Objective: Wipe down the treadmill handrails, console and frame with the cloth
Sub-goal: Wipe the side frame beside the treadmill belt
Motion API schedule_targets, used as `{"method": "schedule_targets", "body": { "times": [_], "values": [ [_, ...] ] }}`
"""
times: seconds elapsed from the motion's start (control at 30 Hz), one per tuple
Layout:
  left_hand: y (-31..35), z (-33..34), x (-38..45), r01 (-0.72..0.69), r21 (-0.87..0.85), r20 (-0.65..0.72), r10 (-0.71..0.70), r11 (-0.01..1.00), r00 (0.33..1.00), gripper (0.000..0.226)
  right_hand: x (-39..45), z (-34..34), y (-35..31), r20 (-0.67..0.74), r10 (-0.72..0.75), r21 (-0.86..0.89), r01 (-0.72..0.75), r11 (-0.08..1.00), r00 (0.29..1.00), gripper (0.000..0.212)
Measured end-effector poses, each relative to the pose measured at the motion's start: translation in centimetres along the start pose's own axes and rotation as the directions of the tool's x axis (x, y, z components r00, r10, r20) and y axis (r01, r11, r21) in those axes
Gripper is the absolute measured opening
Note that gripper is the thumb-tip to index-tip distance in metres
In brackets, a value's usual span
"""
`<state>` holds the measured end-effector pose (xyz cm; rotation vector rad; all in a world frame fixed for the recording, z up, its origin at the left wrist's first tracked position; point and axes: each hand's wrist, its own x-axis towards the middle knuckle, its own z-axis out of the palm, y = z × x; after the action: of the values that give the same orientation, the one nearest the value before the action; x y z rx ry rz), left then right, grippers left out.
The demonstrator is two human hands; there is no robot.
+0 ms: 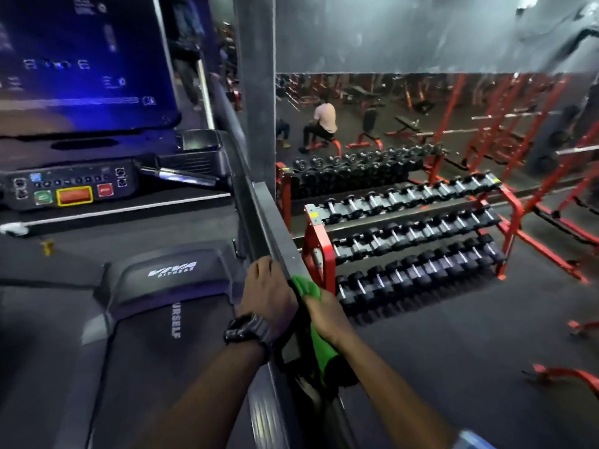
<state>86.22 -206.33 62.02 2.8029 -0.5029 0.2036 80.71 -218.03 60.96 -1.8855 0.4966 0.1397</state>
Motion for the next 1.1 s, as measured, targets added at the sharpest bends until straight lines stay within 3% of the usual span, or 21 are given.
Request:
{"method": "schedule_targets", "body": {
  "times": [0.07, 0.2, 0.33, 0.4, 0.5, 0.6, 0.73, 0.87, 1.0, 1.07, 1.1],
  "values": [
    [0.0, 0.3, 1.0, 0.021, -0.042, -0.068, -0.023, 0.999, 0.997, 0.032, 2.6, 0.2, -1.5, -0.042, -0.091, 0.042, 0.093, 0.995, 0.995, 0.021],
    [0.8, 0.1, 1.5, -0.008, 0.016, -0.123, 0.01, 1.0, 0.992, 0.033, 9.4, 2.2, -2.2, -0.049, -0.226, 0.052, 0.228, 0.972, 0.973, 0.035],
    [0.9, 1.8, 1.9, 0.115, -0.008, -0.113, -0.115, 0.993, 0.987, 0.065, 11.3, 3.2, 2.2, 0.001, -0.344, 0.121, 0.342, 0.932, 0.939, 0.024],
    [1.0, 1.9, 1.5, 0.129, -0.072, -0.085, -0.135, 0.989, 0.987, 0.069, 9.2, 3.3, 4.9, -0.013, -0.409, 0.182, 0.404, 0.896, 0.913, 0.021],
    [1.5, 1.6, 0.3, 0.155, -0.268, 0.0, -0.161, 0.951, 0.987, 0.059, 4.5, 2.1, 7.7, 0.032, -0.477, 0.322, 0.443, 0.837, 0.878, 0.02],
    [2.4, 0.2, -0.9, 0.15, -0.315, -0.002, -0.159, 0.937, 0.987, 0.032, 3.0, 0.8, 5.5, -0.023, -0.557, 0.306, 0.537, 0.786, 0.83, 0.035],
    [3.2, 0.3, -2.2, 0.109, -0.143, -0.06, -0.119, 0.984, 0.991, 0.033, 6.2, 0.5, 0.8, 0.006, -0.562, 0.206, 0.548, 0.81, 0.827, 0.033],
    [2.3, 0.9, -1.6, 0.1, -0.054, -0.152, -0.107, 0.994, 0.983, 0.028, 9.2, 1.9, 1.1, 0.017, -0.457, 0.245, 0.439, 0.864, 0.889, 0.038],
    [1.6, 0.5, 0.0, 0.096, 0.018, -0.089, -0.094, 0.995, 0.992, 0.061, 6.9, 2.5, 4.3, 0.009, -0.432, 0.29, 0.411, 0.864, 0.902, 0.028],
    [1.7, 0.0, 1.1, 0.073, 0.003, -0.035, -0.072, 0.997, 0.997, 0.065, 6.0, 1.8, 4.3, 0.01, -0.46, 0.282, 0.439, 0.853, 0.888, 0.015],
    [1.9, -0.4, 1.8, 0.043, -0.022, -0.038, -0.043, 0.999, 0.998, 0.058, 6.4, 1.6, 3.5, 0.017, -0.478, 0.271, 0.456, 0.848, 0.878, 0.019]
  ]
}}
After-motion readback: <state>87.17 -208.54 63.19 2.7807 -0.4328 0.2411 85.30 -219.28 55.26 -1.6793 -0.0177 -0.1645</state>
